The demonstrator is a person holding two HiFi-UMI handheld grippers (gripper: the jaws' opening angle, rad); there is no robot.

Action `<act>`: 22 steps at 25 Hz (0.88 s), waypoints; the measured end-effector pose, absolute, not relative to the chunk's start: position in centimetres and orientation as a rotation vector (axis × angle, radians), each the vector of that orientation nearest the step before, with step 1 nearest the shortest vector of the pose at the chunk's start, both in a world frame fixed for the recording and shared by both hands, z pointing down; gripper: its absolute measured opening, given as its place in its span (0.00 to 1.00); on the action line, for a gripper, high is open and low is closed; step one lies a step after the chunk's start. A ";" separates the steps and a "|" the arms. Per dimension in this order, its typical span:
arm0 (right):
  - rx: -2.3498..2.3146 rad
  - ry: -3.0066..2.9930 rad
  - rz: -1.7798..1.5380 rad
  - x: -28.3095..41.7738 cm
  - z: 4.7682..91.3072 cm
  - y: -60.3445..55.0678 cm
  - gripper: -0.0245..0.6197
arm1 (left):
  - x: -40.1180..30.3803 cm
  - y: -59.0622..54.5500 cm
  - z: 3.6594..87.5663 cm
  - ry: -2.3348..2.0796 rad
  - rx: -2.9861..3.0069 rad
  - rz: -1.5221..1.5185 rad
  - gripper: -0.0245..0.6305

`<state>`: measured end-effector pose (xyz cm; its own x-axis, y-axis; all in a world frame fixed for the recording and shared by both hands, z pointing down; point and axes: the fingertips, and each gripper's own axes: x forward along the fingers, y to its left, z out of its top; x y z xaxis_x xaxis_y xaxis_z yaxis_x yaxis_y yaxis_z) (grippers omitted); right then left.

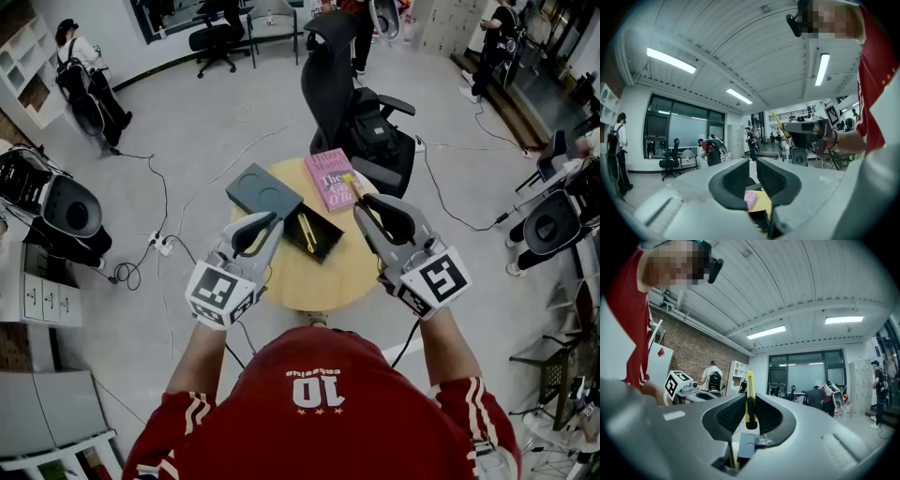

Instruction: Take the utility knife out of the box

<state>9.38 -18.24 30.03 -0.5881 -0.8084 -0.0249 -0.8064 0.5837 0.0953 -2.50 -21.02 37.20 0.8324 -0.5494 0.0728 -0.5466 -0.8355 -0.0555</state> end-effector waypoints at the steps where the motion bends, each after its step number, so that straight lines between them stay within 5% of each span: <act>1: 1.417 -2.776 -0.147 9.3 30.1 -18.1 0.14 | -2.4 -21.0 37.4 0.863 -2.966 -0.157 0.11; 22: 1.465 -2.711 -0.003 12.3 34.0 -19.3 0.14 | 2.2 -25.9 48.2 0.258 -2.709 -0.648 0.22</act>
